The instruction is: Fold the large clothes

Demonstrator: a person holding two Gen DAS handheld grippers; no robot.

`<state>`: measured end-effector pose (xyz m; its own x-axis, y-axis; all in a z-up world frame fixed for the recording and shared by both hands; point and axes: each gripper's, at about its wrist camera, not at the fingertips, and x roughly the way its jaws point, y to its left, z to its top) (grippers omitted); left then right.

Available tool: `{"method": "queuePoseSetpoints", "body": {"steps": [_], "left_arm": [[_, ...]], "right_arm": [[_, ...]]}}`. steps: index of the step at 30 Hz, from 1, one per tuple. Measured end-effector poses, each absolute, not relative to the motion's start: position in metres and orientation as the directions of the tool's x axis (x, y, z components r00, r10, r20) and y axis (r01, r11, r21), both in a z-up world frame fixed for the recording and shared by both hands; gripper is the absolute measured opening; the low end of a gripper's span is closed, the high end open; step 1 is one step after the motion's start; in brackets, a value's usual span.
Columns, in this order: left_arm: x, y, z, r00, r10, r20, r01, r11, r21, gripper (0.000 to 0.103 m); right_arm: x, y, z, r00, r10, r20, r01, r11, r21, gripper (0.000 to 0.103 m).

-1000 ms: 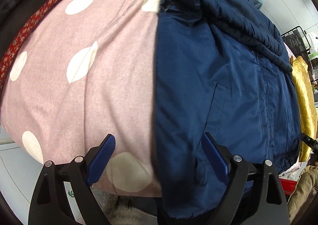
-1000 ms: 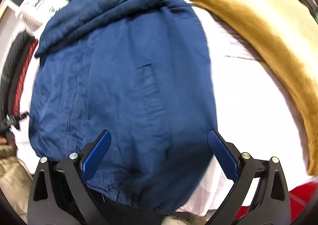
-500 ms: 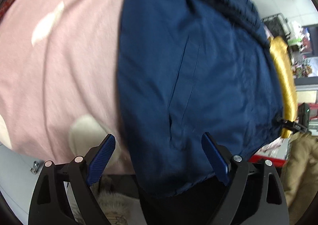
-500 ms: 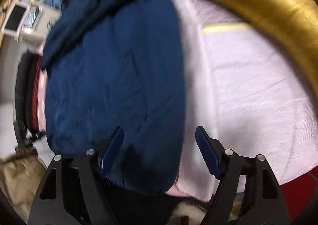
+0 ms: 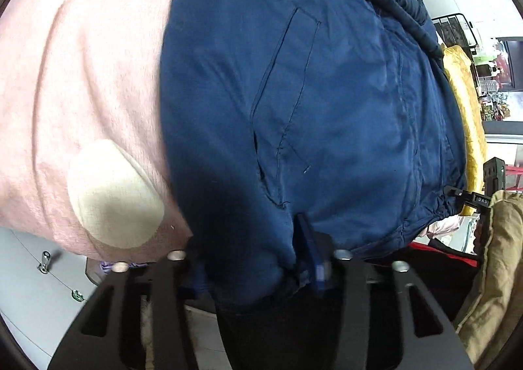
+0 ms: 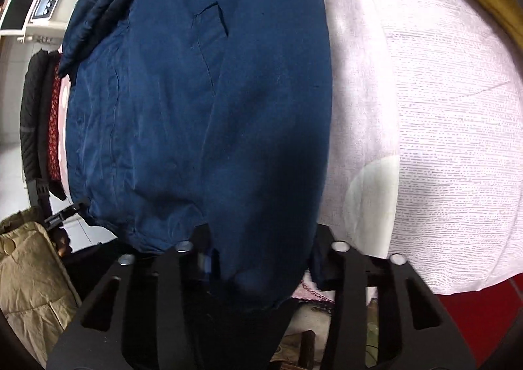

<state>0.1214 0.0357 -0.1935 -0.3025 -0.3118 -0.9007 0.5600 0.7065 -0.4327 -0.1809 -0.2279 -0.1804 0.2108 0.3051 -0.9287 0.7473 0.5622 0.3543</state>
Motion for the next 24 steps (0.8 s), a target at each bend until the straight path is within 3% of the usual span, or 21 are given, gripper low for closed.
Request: {"method": "queuePoseSetpoints", "body": {"steps": [6,14,24], "left_arm": [[0.126,0.020,-0.166,-0.248,-0.295,-0.923,0.622,0.682,-0.385,0.023],[0.156,-0.011,-0.126,-0.155,-0.403,-0.902,0.613,0.677,-0.408,0.022],[0.272,-0.099,-0.082,0.040,-0.511,-0.858,0.616,0.689,-0.382,0.020]], "right_arm": [[-0.159,-0.219,-0.166,0.222,0.296,-0.929,0.717,0.596,0.361,0.023],[-0.131,-0.228,-0.133,0.374,0.308,-0.875,0.667,0.566,0.484,0.020],[-0.054,-0.340,-0.090,0.535,0.155,-0.831,0.653,0.548,0.523,0.017]]}}
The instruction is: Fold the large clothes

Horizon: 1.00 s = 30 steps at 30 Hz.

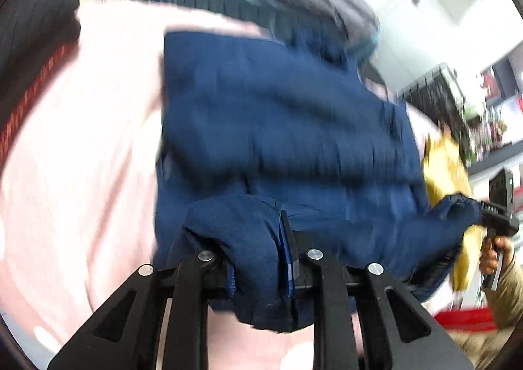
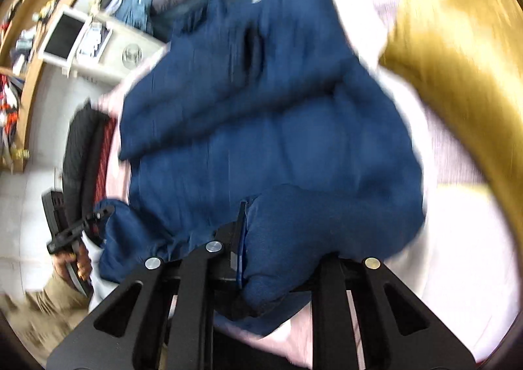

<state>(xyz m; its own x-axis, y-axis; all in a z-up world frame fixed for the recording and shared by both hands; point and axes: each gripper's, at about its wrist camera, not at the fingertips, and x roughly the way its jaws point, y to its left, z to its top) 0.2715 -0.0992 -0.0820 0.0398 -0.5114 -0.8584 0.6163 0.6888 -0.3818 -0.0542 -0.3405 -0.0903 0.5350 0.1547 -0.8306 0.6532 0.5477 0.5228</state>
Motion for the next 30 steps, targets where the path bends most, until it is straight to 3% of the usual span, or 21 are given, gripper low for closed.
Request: {"method": "queuePoseSetpoints", "body": {"steps": [8,15,19,21,23,25,27,30], "left_arm": [[0.361,-0.172,-0.031,0.182,-0.532,-0.827,0.596,0.729,-0.337,0.020],[0.402,-0.225,-0.059,0.141,-0.451,-0.881,0.556,0.773,-0.306,0.023],[0.429,-0.208,-0.087,0.008,-0.532,-0.847,0.405,0.776,-0.484,0.025],[0.445,-0.189,-0.095,-0.073,-0.647,-0.759,0.272,0.720,-0.639,0.030],[0.456,-0.172,-0.092,-0.093,-0.718,-0.690,0.196,0.666,-0.719,0.032],[0.461,-0.164,-0.076,-0.039,-0.694,-0.719,0.237,0.692,-0.682,0.043],[0.463,-0.151,-0.050,0.121,-0.609,-0.784,0.321,0.771,-0.550,0.080],[0.458,-0.139,-0.027,0.268,-0.534,-0.802,0.391,0.821,-0.416,0.085]], "right_arm": [[0.019,-0.437,-0.036,0.671,0.086,-0.736,0.614,0.491,0.617,0.017],[0.074,-0.493,-0.055,0.650,0.095,-0.754,0.666,0.407,0.625,0.017],[0.083,-0.513,-0.090,0.631,0.126,-0.766,0.705,0.320,0.633,0.017],[0.082,-0.523,-0.106,0.643,0.144,-0.752,0.714,0.244,0.657,0.017],[0.081,-0.533,-0.121,0.657,0.161,-0.736,0.716,0.171,0.677,0.017],[0.084,-0.539,-0.132,0.654,0.175,-0.736,0.723,0.144,0.676,0.017],[0.088,-0.545,-0.141,0.637,0.187,-0.748,0.739,0.129,0.662,0.017],[0.089,-0.553,-0.159,0.641,0.207,-0.739,0.748,0.043,0.662,0.019]]}}
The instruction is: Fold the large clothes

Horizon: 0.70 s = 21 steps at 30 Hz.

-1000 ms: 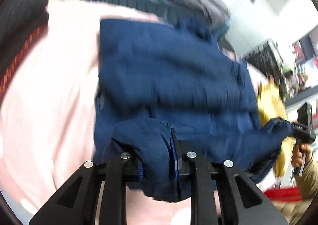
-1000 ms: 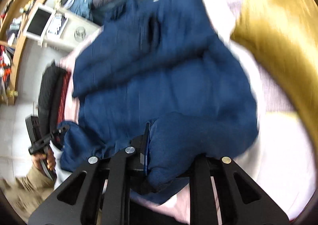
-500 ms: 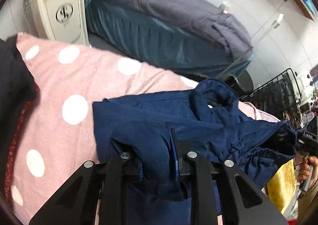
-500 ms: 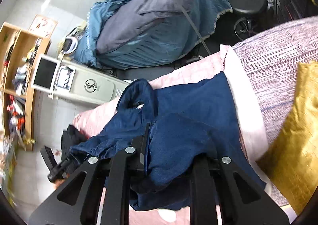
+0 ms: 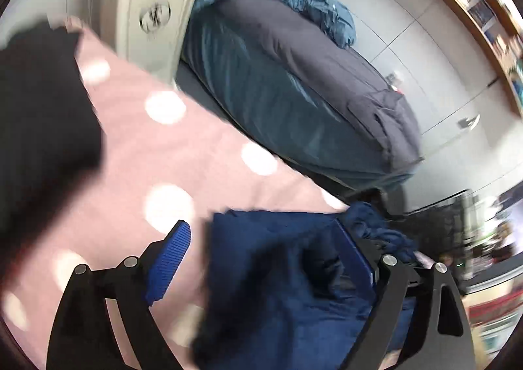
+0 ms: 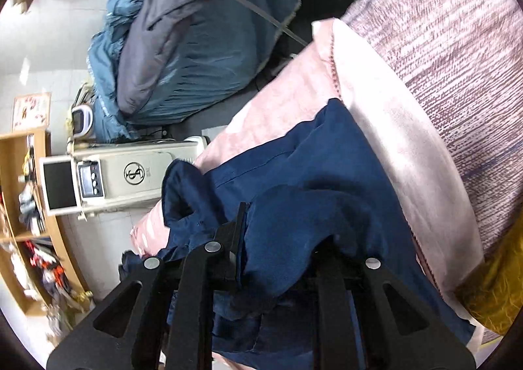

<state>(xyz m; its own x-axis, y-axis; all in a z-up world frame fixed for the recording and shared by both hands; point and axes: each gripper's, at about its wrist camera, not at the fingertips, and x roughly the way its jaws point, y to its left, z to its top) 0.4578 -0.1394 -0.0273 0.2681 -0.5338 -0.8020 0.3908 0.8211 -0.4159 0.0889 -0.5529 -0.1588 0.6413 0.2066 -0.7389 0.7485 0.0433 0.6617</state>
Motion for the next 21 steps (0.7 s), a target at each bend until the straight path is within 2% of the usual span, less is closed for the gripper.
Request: {"method": "queuePoseSetpoints", "body": {"steps": [2,4,6,7,9,10,11,13,16,17,19,20,21], "left_arm": [[0.449,-0.145,-0.033,0.238,-0.504,-0.830,0.421,0.824,-0.379,0.085],[0.436,-0.152,-0.041,0.228,-0.477,-0.849,0.456,0.823,-0.340,0.085],[0.419,-0.162,-0.055,0.217,-0.453,-0.865,0.503,0.811,-0.299,0.086],[0.408,-0.168,-0.064,0.211,-0.437,-0.874,0.524,0.806,-0.277,0.087],[0.396,-0.175,-0.082,0.199,-0.416,-0.888,0.541,0.802,-0.254,0.088],[0.390,-0.178,-0.092,0.190,-0.401,-0.896,0.544,0.803,-0.244,0.088],[0.387,-0.179,-0.100,0.184,-0.391,-0.902,0.544,0.805,-0.238,0.088],[0.381,-0.185,-0.112,0.172,-0.390,-0.905,0.549,0.800,-0.240,0.088],[0.378,-0.196,-0.122,0.184,-0.360,-0.914,0.575,0.794,-0.197,0.088],[0.376,-0.200,-0.123,0.191,-0.347,-0.918,0.581,0.794,-0.180,0.087],[0.376,-0.206,-0.127,0.180,-0.351,-0.919,0.594,0.783,-0.182,0.071],[0.376,-0.211,-0.128,0.167,-0.344,-0.924,0.605,0.776,-0.179,0.058],[0.375,-0.215,-0.128,0.171,-0.331,-0.928,0.614,0.772,-0.162,0.045]], "right_arm": [[0.085,-0.557,-0.173,0.678,0.229,-0.698,0.728,-0.081,0.681,0.027],[0.080,-0.559,-0.177,0.738,0.226,-0.636,0.673,-0.186,0.716,0.043],[0.072,-0.560,-0.167,0.831,0.174,-0.529,0.557,-0.260,0.789,0.072],[0.069,-0.561,-0.159,0.852,0.159,-0.499,0.524,-0.263,0.810,0.073],[0.067,-0.563,-0.143,0.848,0.172,-0.501,0.528,-0.194,0.827,0.074],[0.068,-0.563,-0.131,0.822,0.175,-0.542,0.563,-0.108,0.820,0.074],[0.069,-0.562,-0.114,0.758,0.155,-0.634,0.636,0.041,0.770,0.074],[0.077,-0.550,-0.084,0.566,0.052,-0.823,0.756,0.364,0.543,0.074],[0.082,-0.519,-0.068,0.402,-0.134,-0.906,0.747,0.619,0.240,0.074],[0.082,-0.511,-0.072,0.374,-0.151,-0.915,0.727,0.660,0.188,0.074],[0.084,-0.494,-0.088,0.319,-0.144,-0.937,0.683,0.720,0.123,0.068],[0.085,-0.489,-0.098,0.300,-0.123,-0.946,0.671,0.732,0.118,0.059],[0.086,-0.486,-0.108,0.283,-0.098,-0.954,0.662,0.740,0.120,0.043]]}}
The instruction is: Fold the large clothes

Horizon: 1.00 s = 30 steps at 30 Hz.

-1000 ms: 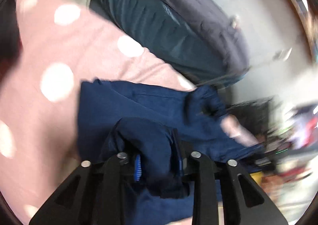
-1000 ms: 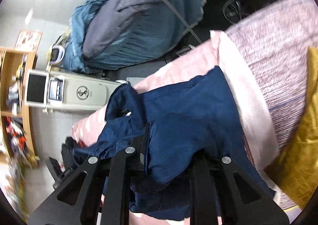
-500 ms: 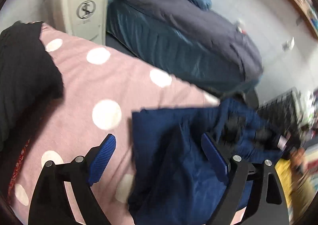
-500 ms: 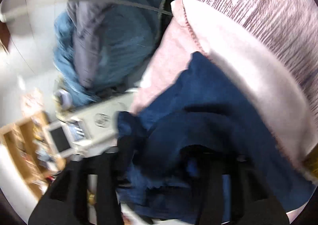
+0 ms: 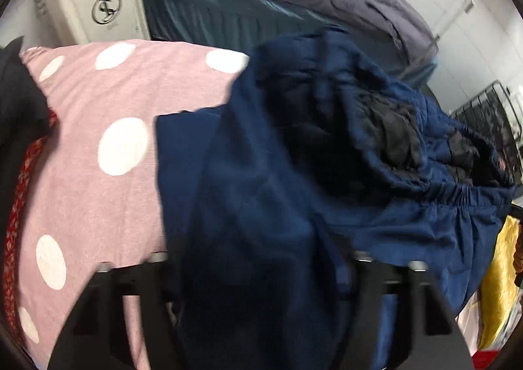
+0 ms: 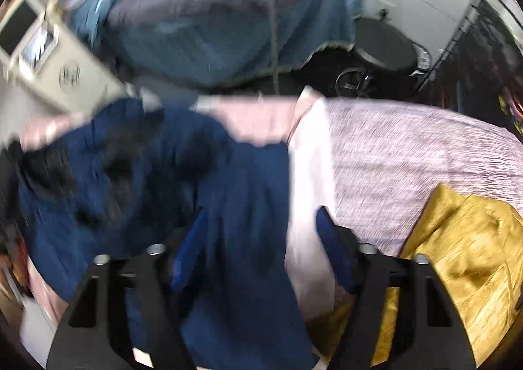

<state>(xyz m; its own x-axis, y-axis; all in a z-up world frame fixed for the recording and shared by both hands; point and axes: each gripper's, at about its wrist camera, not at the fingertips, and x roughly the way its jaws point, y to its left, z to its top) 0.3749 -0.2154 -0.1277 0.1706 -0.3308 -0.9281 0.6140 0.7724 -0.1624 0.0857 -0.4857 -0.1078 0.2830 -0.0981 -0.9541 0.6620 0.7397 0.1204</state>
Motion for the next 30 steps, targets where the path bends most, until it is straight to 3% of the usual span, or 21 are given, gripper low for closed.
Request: {"method": "queuePoseSetpoints", "body": {"steps": [2,6,11,14,18,19,20,21,24,27,30], "left_arm": [[0.375,-0.222,-0.119,0.178,-0.334,-0.926,0.634,0.758,-0.152,0.025],[0.397,-0.216,-0.107,0.203,-0.332,-0.921,0.578,0.800,-0.161,0.018],[0.423,-0.212,-0.146,0.126,-0.285,-0.950,0.479,0.856,-0.193,0.018],[0.427,-0.215,-0.166,0.109,-0.264,-0.958,0.427,0.883,-0.195,0.027],[0.425,-0.229,-0.165,0.123,-0.208,-0.970,0.455,0.881,-0.131,0.037],[0.425,-0.231,-0.162,0.126,-0.197,-0.972,0.466,0.877,-0.117,0.040],[0.426,-0.232,-0.158,0.131,-0.185,-0.974,0.473,0.875,-0.103,0.047],[0.427,-0.226,-0.147,0.148,-0.186,-0.971,0.460,0.883,-0.099,0.056],[0.424,-0.193,-0.105,0.247,-0.302,-0.921,0.375,0.906,-0.197,0.083],[0.415,-0.158,-0.074,0.356,-0.354,-0.865,0.295,0.921,-0.255,0.087],[0.391,-0.154,-0.059,0.378,-0.365,-0.851,0.347,0.908,-0.235,0.087]], "right_arm": [[0.087,-0.477,-0.123,0.261,-0.081,-0.962,0.648,0.753,0.112,0.018],[0.074,-0.496,-0.107,0.326,-0.125,-0.937,0.725,0.669,0.163,0.013],[0.062,-0.530,-0.121,0.309,-0.101,-0.946,0.821,0.530,0.212,0.012],[0.079,-0.521,-0.144,0.201,-0.123,-0.972,0.809,0.580,0.094,0.012],[0.094,-0.511,-0.152,0.094,-0.207,-0.974,0.800,0.598,-0.050,0.022],[0.097,-0.509,-0.153,0.063,-0.237,-0.969,0.798,0.596,-0.094,0.032],[0.097,-0.508,-0.149,0.019,-0.288,-0.958,0.795,0.585,-0.160,0.050],[0.093,-0.505,-0.145,0.020,-0.308,-0.951,0.795,0.582,-0.172,0.058],[0.073,-0.499,-0.119,0.111,-0.329,-0.938,0.816,0.569,-0.103,0.059],[0.054,-0.474,-0.090,0.168,-0.419,-0.892,0.800,0.587,-0.125,0.064],[0.046,-0.429,-0.070,0.240,-0.471,-0.849,0.739,0.655,-0.155,0.064]]}}
